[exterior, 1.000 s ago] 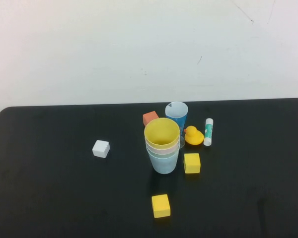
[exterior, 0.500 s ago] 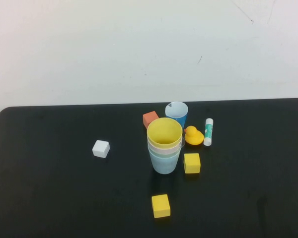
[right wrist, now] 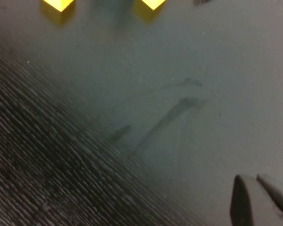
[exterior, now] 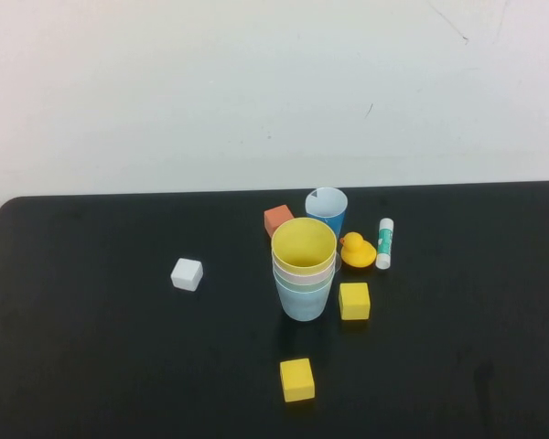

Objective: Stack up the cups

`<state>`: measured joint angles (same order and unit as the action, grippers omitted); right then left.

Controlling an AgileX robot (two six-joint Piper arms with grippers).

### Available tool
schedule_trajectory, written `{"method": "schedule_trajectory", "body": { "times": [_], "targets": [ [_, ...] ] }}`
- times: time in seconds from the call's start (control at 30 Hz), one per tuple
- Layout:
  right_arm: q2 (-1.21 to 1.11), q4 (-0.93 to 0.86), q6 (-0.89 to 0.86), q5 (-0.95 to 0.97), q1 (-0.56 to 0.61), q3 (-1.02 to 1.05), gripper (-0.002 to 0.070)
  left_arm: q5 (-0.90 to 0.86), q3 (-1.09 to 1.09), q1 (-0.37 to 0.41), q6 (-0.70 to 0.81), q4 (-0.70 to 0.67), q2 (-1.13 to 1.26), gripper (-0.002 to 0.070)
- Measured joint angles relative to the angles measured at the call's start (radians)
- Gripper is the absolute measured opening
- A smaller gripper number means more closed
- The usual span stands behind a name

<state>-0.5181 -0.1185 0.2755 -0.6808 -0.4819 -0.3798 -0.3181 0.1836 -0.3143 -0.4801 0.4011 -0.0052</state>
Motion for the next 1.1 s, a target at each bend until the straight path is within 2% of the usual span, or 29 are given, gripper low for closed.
{"method": "schedule_trajectory", "body": {
  "times": [0.27, 0.43, 0.53, 0.57, 0.7, 0.87, 1.1],
  "targets": [
    [0.002, 0.006, 0.0, -0.002, 0.0, 0.0, 0.0, 0.002, -0.092, 0.185, 0.0, -0.184, -0.008, -0.0001],
    [0.002, 0.008, 0.0, -0.002, 0.0, 0.0, 0.0, 0.037, -0.187, 0.249, 0.067, -0.274, -0.008, -0.0001],
    [0.002, 0.008, 0.0, -0.002, 0.0, 0.0, 0.0, 0.042, -0.203, 0.25, 0.216, -0.32, -0.008, -0.0001],
    [0.002, 0.008, 0.0, -0.002, 0.0, 0.0, 0.0, 0.035, -0.203, 0.242, 0.311, -0.351, -0.008, -0.0001],
    [0.002, 0.008, 0.0, -0.002, 0.0, 0.0, -0.0001, 0.015, -0.203, 0.206, 0.48, -0.467, -0.008, -0.0001],
    [0.002, 0.01, 0.0, -0.002, 0.0, 0.0, -0.0001, 0.012, -0.203, 0.182, 0.51, -0.528, -0.008, -0.0001],
    [0.002, 0.01, 0.0, -0.002, 0.0, 0.0, -0.0001, 0.01, -0.203, 0.18, 0.403, -0.493, -0.008, -0.0001]
  ]
}}
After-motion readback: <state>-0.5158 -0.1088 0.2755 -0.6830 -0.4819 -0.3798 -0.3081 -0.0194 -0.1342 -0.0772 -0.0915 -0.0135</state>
